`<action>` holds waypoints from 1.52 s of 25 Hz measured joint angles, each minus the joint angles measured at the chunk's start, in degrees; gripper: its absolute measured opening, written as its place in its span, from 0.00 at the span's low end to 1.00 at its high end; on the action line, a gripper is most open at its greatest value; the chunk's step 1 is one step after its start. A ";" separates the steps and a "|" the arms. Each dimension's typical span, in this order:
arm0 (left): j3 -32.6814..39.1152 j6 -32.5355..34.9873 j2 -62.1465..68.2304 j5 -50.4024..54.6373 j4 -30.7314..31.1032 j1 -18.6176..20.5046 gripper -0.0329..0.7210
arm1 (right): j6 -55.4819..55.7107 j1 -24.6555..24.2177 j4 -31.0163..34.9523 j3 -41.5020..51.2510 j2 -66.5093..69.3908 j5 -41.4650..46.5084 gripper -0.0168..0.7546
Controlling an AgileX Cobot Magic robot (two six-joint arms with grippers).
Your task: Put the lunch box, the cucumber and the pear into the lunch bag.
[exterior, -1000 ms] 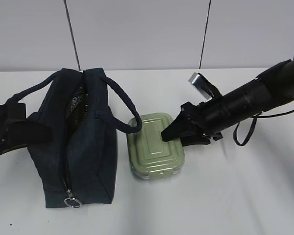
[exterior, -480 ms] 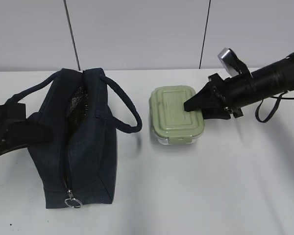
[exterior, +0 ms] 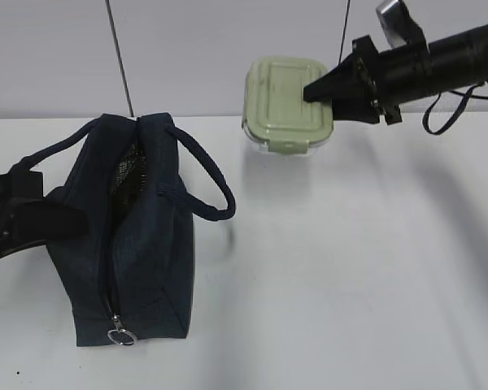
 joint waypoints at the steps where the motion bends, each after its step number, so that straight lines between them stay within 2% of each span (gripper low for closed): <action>1: 0.00 0.00 0.00 0.00 -0.06 0.00 0.02 | 0.39 0.14 1.20 -0.57 -0.73 0.09 0.50; 6: 0.00 0.00 0.00 0.00 -0.23 0.00 0.02 | 1.10 3.96 4.41 -2.93 -3.51 0.66 0.50; 15: 0.00 0.00 0.00 0.00 -0.23 0.00 0.02 | 0.40 17.94 10.14 -3.45 -3.79 1.16 0.50; 20: 0.00 0.00 0.00 0.00 -0.23 0.00 0.02 | -0.61 23.74 9.72 -3.45 -3.26 -0.36 0.50; 27: 0.00 0.00 0.00 0.00 -0.29 0.00 0.02 | 0.20 24.07 -1.59 -3.45 -1.47 -6.63 0.50; 33: 0.00 0.00 0.00 0.00 -0.74 0.00 0.02 | 3.30 23.98 -11.80 -3.45 -1.47 -7.71 0.50; 38: 0.00 0.00 0.00 0.65 -1.10 0.00 0.02 | 13.43 23.98 -23.47 -3.45 -1.47 -8.05 0.50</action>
